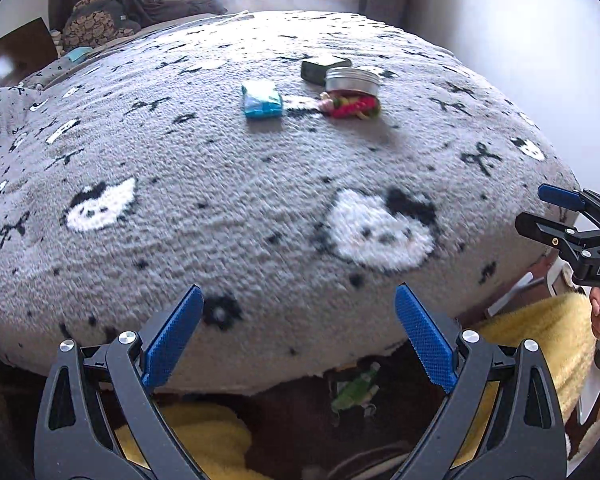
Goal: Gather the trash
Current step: 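Raise both open grippers back above the bed, then grasp the round tin with the right gripper while the left grasps the blue wrapper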
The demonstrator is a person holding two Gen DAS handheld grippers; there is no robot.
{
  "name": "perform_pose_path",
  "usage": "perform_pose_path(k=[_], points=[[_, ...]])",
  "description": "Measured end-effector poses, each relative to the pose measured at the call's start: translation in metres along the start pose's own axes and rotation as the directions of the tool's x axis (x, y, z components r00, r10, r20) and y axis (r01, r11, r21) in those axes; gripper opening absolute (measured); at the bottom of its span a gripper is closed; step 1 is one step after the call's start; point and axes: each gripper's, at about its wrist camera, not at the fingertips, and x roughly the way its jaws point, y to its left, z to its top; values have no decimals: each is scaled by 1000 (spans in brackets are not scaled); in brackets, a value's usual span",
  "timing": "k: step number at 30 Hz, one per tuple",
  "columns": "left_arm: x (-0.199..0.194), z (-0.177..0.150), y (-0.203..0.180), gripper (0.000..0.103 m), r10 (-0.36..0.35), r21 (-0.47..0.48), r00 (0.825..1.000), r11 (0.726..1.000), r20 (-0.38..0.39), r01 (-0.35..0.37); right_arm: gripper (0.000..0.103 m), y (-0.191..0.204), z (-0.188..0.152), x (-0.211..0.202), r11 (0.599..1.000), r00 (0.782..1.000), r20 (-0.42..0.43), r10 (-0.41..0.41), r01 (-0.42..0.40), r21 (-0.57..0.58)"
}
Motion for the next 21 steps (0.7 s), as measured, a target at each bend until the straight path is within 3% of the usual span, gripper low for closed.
perform_pose_path(k=[6, 21], points=[[23, 33, 22, 92, 28, -6, 1000, 1000, -2, -28, 95, 7, 38, 27, 999, 1000, -1, 11, -11, -31], [96, 125, 43, 91, 40, 24, 999, 999, 10, -40, 95, 16, 143, 111, 998, 998, 9, 65, -65, 23]])
